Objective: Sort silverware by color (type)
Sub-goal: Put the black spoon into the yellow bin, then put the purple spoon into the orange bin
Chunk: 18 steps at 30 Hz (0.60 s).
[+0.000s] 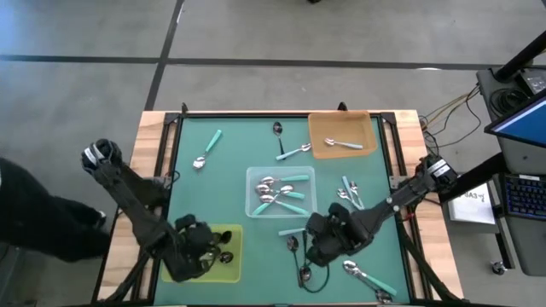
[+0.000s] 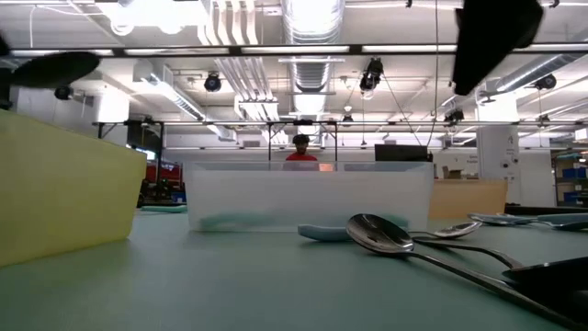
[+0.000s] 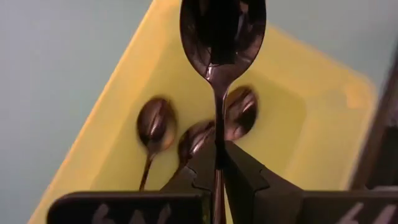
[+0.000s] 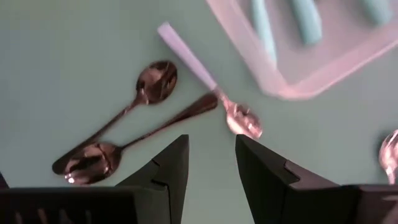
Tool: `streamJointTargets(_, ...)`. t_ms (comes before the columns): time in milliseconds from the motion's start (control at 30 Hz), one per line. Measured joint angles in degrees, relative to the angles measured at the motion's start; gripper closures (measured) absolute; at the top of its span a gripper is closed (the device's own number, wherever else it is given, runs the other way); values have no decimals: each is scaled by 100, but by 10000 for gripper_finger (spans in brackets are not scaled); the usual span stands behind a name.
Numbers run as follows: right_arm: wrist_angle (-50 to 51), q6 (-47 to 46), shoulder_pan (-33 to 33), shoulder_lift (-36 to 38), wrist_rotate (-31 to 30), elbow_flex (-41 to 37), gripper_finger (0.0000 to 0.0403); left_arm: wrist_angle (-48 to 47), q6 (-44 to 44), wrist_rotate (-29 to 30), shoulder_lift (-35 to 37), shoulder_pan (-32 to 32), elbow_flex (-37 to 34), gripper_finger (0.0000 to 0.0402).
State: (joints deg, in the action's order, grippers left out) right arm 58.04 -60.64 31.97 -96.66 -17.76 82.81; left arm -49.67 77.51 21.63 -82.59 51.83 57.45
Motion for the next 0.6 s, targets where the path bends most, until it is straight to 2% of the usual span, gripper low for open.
streamJointTargets(67,43,-215,115,-96,25,0,280,-205,417,10,-123,113,0,391)
streamJointTargets(167,184,-548,221,-165,92,0,280,-445,548,-66,-256,128,0,373)
streamJointTargets(300,1152,-1239,260,-170,320,0,280,-437,322,-311,-266,135,0,345)
streamJointTargets(467,2511,-1787,254,-149,362,-31,280,-396,14,-254,-260,132,100,311)
streamJointTargets(600,2661,-1739,102,-115,319,-514,280,-399,-278,121,-259,127,273,293)
